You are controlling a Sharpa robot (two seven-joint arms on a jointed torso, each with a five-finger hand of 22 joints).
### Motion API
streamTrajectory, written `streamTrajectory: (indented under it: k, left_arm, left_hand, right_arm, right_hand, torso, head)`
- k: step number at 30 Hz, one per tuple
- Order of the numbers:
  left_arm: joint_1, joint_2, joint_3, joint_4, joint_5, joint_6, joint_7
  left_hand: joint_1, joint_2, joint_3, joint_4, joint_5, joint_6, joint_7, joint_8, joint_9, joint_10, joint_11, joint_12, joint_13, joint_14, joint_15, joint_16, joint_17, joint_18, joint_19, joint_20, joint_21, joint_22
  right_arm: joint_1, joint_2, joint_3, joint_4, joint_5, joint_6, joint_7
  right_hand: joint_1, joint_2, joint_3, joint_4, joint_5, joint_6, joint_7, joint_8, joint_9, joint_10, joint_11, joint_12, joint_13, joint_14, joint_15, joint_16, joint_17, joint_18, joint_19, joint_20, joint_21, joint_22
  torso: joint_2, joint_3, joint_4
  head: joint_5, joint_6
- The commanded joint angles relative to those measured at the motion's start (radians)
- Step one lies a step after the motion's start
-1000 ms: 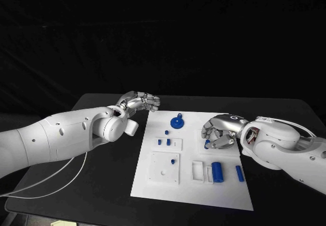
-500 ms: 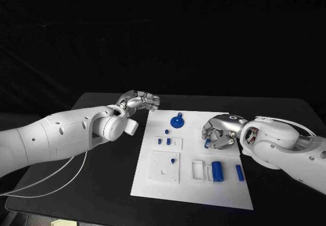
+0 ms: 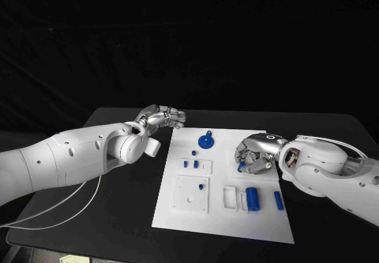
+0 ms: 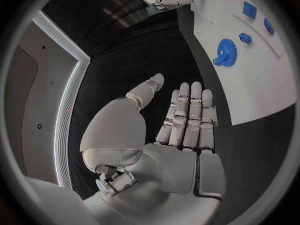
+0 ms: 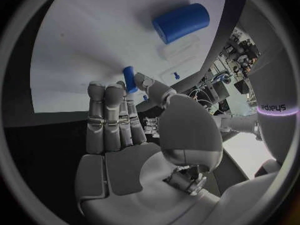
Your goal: Assemble the parts on the task board
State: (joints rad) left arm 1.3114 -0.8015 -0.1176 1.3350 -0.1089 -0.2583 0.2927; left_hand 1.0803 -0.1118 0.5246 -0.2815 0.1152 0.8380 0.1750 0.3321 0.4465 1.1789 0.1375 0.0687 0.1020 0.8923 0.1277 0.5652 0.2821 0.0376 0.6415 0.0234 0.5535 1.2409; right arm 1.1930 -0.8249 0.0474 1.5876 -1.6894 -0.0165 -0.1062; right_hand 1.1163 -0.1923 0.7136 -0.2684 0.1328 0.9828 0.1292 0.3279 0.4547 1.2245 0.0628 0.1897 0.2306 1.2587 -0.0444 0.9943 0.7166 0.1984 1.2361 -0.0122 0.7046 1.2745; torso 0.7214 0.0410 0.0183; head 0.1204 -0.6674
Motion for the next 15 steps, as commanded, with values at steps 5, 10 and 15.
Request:
streamTrajectory:
  k: [5,10,15]
  left_arm:
    - [0.001,0.001,0.001,0.001,0.000,0.017,0.006]
    - [0.001,0.000,0.001,0.000,-0.001,0.017,0.006]
    - [0.001,0.001,0.001,0.000,-0.001,0.014,0.008]
  left_hand:
    - [-0.010,0.002,-0.004,0.001,-0.005,-0.008,-0.001,0.003,-0.002,-0.009,0.000,0.000,-0.001,-0.003,0.003,-0.007,0.002,0.015,0.000,0.006,-0.007,0.001]
    - [-0.009,0.003,-0.003,0.000,-0.003,-0.009,-0.001,0.003,-0.002,-0.009,0.000,0.000,-0.001,-0.002,0.003,-0.008,0.004,0.016,0.000,0.006,-0.008,0.002]
    - [-0.008,0.004,-0.002,0.000,-0.001,-0.009,-0.001,0.003,-0.002,-0.009,0.000,0.000,-0.002,-0.002,0.003,-0.009,0.005,0.016,0.000,0.006,-0.009,0.002]
  right_arm:
    - [-0.001,0.001,0.000,0.005,0.000,0.012,0.001]
    - [-0.002,0.000,0.000,0.008,-0.017,0.008,-0.009]
    - [-0.002,0.000,0.000,0.011,-0.027,0.013,-0.022]
  right_hand:
    - [-0.001,0.012,0.054,0.020,-0.058,0.033,-0.009,0.017,0.003,0.031,-0.012,0.026,0.014,0.009,-0.016,0.027,0.008,0.063,0.021,-0.003,0.017,0.013]
    - [0.008,0.013,0.103,0.044,-0.084,0.064,-0.023,0.036,0.020,0.062,-0.027,0.051,0.036,0.011,-0.030,0.056,0.034,0.063,0.034,-0.012,0.037,0.030]
    - [0.010,0.011,0.120,0.049,-0.084,0.074,-0.029,0.048,0.037,0.075,-0.035,0.067,0.055,0.009,-0.038,0.065,0.047,0.063,0.037,-0.017,0.044,0.038]
  torso:
    - [0.000,-0.0002,0.0004]
    - [0.000,-0.0007,0.0006]
    - [0.000,-0.0006,0.0009]
  head:
    - [0.000,-0.001]
    - [0.000,-0.004]
    - [0.001,-0.005]
